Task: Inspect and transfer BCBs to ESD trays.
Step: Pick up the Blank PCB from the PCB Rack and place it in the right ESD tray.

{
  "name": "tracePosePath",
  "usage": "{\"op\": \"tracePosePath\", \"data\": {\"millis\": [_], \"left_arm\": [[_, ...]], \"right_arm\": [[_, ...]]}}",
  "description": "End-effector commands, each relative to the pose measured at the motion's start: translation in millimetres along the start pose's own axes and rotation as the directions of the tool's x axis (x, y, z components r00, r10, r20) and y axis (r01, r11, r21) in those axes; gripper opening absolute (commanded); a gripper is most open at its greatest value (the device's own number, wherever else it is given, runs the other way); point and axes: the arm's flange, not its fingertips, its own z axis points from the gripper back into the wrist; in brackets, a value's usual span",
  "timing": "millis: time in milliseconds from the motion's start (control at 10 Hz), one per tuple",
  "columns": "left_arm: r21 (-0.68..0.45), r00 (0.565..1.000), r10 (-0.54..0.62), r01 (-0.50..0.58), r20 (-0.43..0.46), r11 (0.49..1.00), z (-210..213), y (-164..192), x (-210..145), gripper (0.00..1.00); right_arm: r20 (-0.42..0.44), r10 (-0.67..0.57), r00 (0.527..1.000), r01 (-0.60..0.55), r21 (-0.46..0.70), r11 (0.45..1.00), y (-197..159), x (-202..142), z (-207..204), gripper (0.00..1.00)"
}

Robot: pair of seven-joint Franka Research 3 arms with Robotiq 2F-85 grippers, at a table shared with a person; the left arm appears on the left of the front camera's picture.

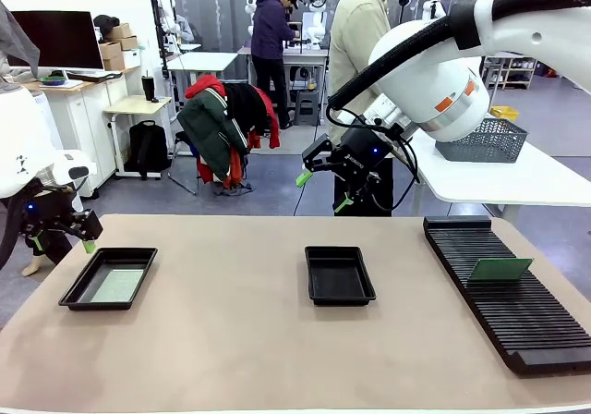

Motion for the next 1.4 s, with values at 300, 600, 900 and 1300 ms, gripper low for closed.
{"op": "tracePosePath", "data": {"millis": [300,600,900,1300], "left_arm": [[0.001,1.0,0.001,-0.001,0.009,1.0,-1.3,0.9,0.9,1.0],[0.001,1.0,0.001,-0.001,0.009,1.0,-1.3,0.9,0.9,1.0],[0.001,1.0,0.001,-0.001,0.009,1.0,-1.3,0.9,0.9,1.0],[0.001,1.0,0.001,-0.001,0.009,1.0,-1.3,0.9,0.9,1.0]], "right_arm": [[0.015,-0.017,1.0,0.017,-0.027,0.999,2.2,2.1,-1.3,1.0],[-0.01,0.077,0.997,-0.077,-0.025,0.997,-7.6,-10.4,10.4,1.0],[-0.028,0.256,0.966,-0.258,-0.089,0.962,-51.5,-37.9,76.8,1.0],[-0.131,0.626,0.769,-0.639,-0.164,0.751,-114.7,-75.2,201.7,1.0]]}}
